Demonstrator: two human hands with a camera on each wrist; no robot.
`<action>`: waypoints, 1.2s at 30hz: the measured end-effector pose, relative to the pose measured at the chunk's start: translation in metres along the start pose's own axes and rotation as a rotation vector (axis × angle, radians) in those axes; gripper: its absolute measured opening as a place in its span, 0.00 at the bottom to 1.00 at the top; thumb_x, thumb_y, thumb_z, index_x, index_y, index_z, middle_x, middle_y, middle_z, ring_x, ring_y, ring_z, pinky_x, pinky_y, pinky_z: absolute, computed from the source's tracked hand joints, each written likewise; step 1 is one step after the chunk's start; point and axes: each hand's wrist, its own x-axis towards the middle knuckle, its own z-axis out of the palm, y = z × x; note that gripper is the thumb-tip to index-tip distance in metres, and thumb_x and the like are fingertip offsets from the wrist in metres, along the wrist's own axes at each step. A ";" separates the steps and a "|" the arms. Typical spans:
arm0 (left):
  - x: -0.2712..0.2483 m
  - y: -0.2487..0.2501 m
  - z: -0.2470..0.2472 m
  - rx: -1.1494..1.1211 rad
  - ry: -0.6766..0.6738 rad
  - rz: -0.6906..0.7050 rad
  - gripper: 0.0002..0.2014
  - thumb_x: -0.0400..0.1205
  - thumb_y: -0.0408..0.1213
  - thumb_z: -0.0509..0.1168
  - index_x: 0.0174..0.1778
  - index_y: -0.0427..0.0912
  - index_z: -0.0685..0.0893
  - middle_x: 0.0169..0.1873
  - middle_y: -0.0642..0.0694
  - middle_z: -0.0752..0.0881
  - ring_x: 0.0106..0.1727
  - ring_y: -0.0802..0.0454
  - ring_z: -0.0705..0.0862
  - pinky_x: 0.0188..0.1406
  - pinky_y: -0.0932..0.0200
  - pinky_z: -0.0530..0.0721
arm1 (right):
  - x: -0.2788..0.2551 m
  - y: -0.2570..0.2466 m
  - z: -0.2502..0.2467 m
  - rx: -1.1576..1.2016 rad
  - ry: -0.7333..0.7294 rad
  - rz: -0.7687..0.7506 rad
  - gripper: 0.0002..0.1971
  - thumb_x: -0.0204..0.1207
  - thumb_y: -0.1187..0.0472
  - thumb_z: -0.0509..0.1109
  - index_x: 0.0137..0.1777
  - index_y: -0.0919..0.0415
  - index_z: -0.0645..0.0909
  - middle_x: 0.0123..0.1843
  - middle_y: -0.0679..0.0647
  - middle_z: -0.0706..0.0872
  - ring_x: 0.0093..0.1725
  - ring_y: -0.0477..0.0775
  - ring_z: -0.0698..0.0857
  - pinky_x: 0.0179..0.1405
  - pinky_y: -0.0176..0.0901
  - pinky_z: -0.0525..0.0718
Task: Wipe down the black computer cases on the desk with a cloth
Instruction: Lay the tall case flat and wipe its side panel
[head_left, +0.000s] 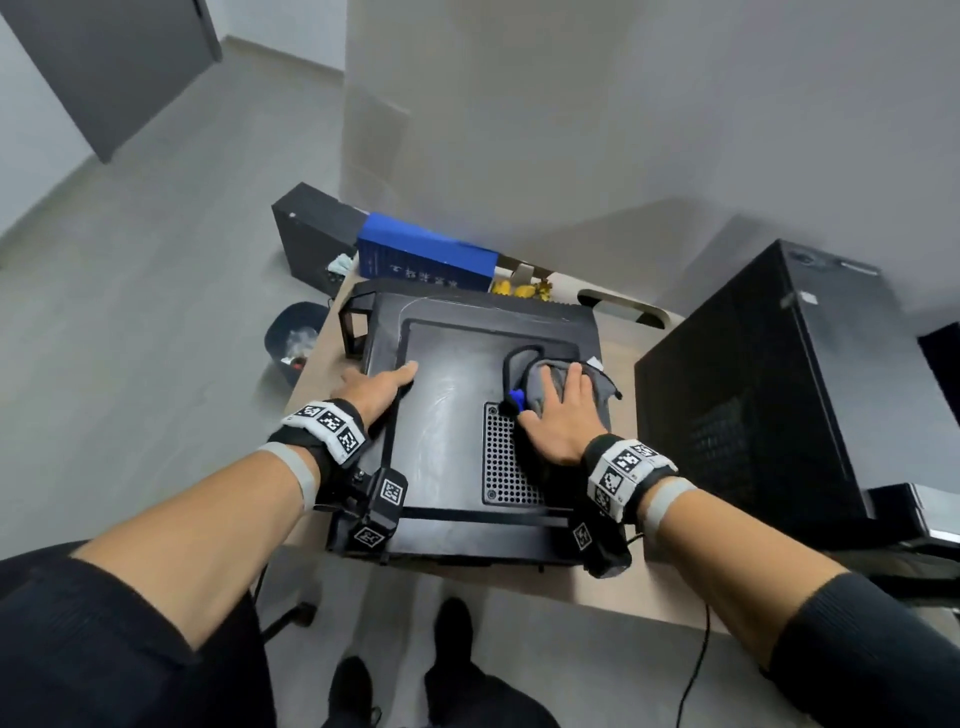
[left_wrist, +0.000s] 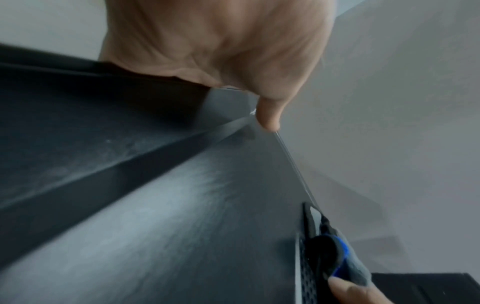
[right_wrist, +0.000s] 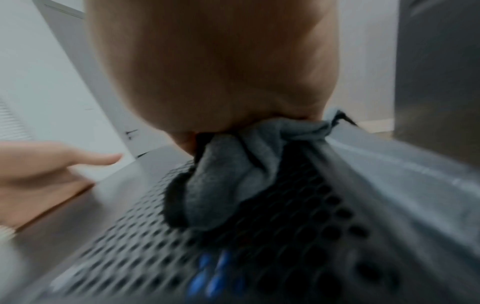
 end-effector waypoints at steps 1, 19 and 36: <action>-0.005 0.002 0.000 0.016 0.018 0.010 0.67 0.51 0.77 0.68 0.86 0.45 0.59 0.80 0.39 0.70 0.79 0.34 0.71 0.79 0.36 0.70 | -0.008 -0.012 0.008 -0.037 -0.004 -0.043 0.40 0.84 0.41 0.56 0.89 0.51 0.41 0.87 0.65 0.31 0.87 0.67 0.34 0.85 0.62 0.40; -0.002 -0.004 0.004 0.179 0.060 0.028 0.59 0.53 0.64 0.75 0.81 0.48 0.64 0.74 0.39 0.77 0.70 0.35 0.79 0.71 0.40 0.78 | 0.030 -0.080 0.020 -0.077 0.031 -0.274 0.39 0.82 0.35 0.56 0.88 0.41 0.43 0.88 0.62 0.33 0.87 0.66 0.35 0.85 0.63 0.41; -0.010 -0.004 0.001 0.186 0.114 0.137 0.54 0.68 0.61 0.76 0.85 0.40 0.61 0.79 0.38 0.74 0.76 0.33 0.76 0.78 0.39 0.72 | -0.096 0.043 0.059 0.294 0.159 0.001 0.36 0.84 0.52 0.59 0.88 0.62 0.51 0.90 0.59 0.50 0.89 0.55 0.48 0.87 0.47 0.47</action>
